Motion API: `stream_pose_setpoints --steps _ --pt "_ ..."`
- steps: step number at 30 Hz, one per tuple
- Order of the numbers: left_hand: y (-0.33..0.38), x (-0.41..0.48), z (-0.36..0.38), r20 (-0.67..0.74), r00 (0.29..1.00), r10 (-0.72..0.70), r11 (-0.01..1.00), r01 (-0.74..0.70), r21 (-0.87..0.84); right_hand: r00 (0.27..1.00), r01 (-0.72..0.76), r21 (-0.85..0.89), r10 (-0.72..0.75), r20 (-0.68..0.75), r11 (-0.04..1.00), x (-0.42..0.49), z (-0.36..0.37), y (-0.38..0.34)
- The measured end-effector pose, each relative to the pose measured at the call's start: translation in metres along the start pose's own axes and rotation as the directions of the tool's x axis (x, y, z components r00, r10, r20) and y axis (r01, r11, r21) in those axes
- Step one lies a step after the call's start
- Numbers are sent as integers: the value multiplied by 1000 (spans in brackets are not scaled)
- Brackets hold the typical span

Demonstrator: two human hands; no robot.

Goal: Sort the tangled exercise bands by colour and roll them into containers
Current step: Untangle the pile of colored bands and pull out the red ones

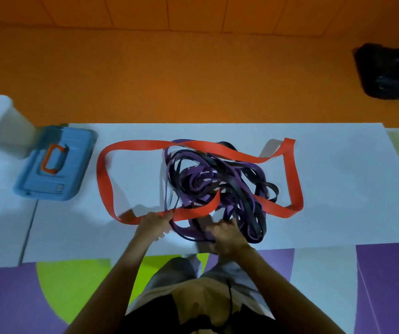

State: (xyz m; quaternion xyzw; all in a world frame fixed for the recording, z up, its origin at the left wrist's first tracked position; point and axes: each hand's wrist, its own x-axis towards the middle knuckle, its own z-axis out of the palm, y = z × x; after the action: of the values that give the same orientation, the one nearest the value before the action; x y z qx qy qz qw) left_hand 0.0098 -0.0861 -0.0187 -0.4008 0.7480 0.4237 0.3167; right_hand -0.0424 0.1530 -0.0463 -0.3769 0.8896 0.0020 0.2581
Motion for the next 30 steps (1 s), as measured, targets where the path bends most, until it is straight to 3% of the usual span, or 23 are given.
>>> stream_pose_setpoints --steps 2,4,6,9,10,13,14,16,17,19,21,24,26,28,30 --pt "4 -11 0 191 979 -67 997 70 -11 999 40 248 -42 3 968 -4 -25 7" --pt "11 -17 9 303 950 -75 991 104 -83 994 80 366 -47 -97 927 -7 -36 10" --pt "20 -18 21 368 930 16 936 116 -332 981 123 445 -40 -191 887 -8 -41 8" --pt "36 -14 39 387 904 181 608 206 -767 960 189 575 -27 -278 796 -9 -41 6" --pt "40 -11 41 370 904 215 514 218 -830 959 196 594 -26 -283 780 -12 -43 5" --pt "49 -5 41 321 921 220 382 222 -897 943 219 553 -30 -331 804 -30 -39 9" --pt "52 -6 37 291 937 192 315 222 -923 920 193 554 48 -390 810 -38 -34 14" --pt "54 -9 28 223 971 88 211 201 -957 799 35 600 338 -497 799 -52 -22 28" --pt "53 -10 25 209 977 40 185 198 -963 712 -112 648 516 -477 753 -56 -14 36" --pt "47 -11 19 185 983 -13 114 185 -976 590 -390 750 770 -242 534 -58 8 54" --pt "43 -9 17 188 982 -34 70 190 -979 597 -503 798 801 43 332 -54 31 67" --pt "40 -6 14 163 986 -30 23 164 -986 610 -498 836 778 151 228 -48 43 72" --pt "40 -6 10 151 988 -20 -1 151 -989 569 -486 860 803 175 156 -46 37 73" --pt "42 -9 6 151 988 -3 -54 151 -987 521 -420 907 824 221 23 -49 30 80" --pt "43 -11 3 159 987 31 -94 161 -982 522 -337 938 812 260 -84 -53 20 90"
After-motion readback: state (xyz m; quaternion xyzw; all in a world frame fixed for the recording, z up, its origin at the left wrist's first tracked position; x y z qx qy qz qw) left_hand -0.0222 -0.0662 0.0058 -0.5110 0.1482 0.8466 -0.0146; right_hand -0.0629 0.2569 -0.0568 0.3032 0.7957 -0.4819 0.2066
